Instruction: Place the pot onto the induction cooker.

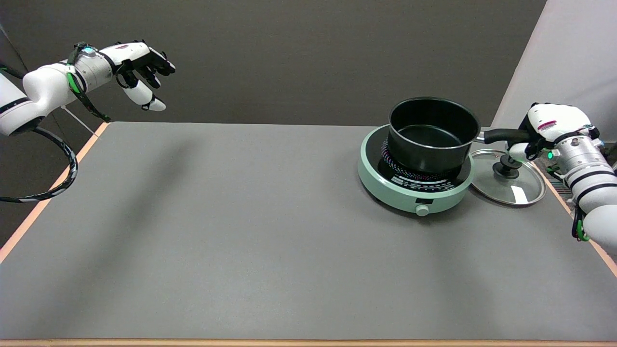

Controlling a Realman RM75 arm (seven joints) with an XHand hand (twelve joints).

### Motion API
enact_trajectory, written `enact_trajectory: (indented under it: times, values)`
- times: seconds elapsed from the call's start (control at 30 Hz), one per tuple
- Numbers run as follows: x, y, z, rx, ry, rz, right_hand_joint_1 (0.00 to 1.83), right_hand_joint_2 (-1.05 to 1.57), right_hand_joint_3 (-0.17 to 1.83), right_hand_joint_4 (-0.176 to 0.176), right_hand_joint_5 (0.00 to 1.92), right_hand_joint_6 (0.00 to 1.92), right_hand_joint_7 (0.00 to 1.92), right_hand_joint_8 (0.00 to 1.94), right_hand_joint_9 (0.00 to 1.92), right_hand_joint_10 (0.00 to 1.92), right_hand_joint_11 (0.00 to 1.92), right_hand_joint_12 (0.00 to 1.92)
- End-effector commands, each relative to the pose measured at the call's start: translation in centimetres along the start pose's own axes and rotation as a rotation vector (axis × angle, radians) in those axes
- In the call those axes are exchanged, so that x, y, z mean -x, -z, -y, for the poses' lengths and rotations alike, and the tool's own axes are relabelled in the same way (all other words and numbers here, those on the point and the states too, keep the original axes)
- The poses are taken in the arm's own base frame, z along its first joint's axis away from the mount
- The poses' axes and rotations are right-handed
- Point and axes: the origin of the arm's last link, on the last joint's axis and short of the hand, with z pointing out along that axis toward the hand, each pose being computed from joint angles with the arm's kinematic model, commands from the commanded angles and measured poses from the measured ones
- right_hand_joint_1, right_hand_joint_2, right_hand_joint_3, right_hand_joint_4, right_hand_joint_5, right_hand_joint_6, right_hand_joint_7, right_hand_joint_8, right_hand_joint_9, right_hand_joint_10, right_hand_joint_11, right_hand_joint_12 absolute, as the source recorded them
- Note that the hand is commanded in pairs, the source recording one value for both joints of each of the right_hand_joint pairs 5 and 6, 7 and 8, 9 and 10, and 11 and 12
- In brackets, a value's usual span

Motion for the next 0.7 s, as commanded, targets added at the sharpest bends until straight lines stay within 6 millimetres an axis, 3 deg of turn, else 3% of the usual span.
enact_trajectory:
  times: [0.03,0.27,0.33,0.47,0.6,0.7]
  values:
    - [0.07,0.46,0.49,-0.022,0.051,-0.020,0.88,1.46,0.80,-0.101,1.59,1.59,1.59,1.59,1.59,1.59,1.59,1.59]
    - [0.02,0.48,0.68,-0.035,0.080,-0.025,0.76,1.36,0.68,-0.112,1.41,1.41,1.41,1.41,1.41,1.41,1.41,1.41]
    - [0.04,0.48,0.71,-0.037,0.081,-0.024,0.73,1.34,0.67,-0.104,1.43,1.43,1.43,1.43,1.43,1.43,1.43,1.43]
    - [0.11,0.51,0.72,-0.038,0.082,-0.020,0.67,1.24,0.71,-0.052,1.35,1.35,1.35,1.35,1.35,1.35,1.35,1.35]
    - [0.24,0.58,0.69,-0.039,0.082,-0.015,0.69,0.86,0.92,-0.003,1.24,1.24,1.24,1.24,1.24,1.24,1.24,1.24]
    - [0.39,0.73,0.64,-0.039,0.081,-0.011,0.79,0.39,1.14,-0.011,1.07,1.07,1.07,1.07,1.07,1.07,1.07,1.07]
